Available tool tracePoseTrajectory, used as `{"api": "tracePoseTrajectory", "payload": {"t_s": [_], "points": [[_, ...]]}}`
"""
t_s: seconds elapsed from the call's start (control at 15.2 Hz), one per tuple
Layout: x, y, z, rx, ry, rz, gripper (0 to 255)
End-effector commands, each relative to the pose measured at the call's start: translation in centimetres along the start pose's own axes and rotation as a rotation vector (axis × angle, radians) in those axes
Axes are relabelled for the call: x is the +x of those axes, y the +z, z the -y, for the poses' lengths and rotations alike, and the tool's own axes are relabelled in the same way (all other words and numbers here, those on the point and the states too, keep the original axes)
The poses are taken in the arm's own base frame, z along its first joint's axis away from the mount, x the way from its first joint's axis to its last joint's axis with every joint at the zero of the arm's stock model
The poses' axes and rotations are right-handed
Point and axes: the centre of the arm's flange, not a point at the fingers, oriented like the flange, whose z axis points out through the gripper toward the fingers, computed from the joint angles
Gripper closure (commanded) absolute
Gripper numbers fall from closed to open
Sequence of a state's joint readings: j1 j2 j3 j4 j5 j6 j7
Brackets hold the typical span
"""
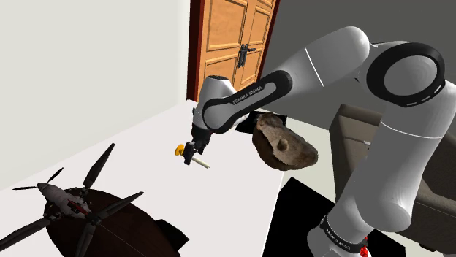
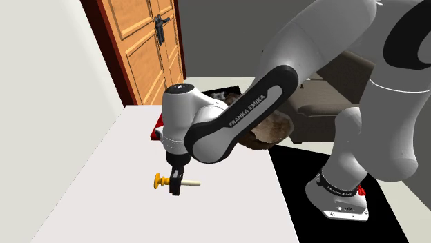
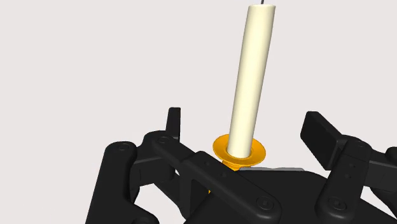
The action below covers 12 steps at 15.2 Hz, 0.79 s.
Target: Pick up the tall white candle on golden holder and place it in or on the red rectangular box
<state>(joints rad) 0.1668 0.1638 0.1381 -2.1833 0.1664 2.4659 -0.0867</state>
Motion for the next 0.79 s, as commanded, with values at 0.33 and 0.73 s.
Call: {"api": "tracePoseTrajectory", "payload": {"t_s": [0.33, 0.73], "points": [[0.01, 0.04, 0.0, 0.0, 0.0, 0.0, 255], [0.02, 0.08, 0.1, 0.0, 0.0, 0.0, 255]]}}
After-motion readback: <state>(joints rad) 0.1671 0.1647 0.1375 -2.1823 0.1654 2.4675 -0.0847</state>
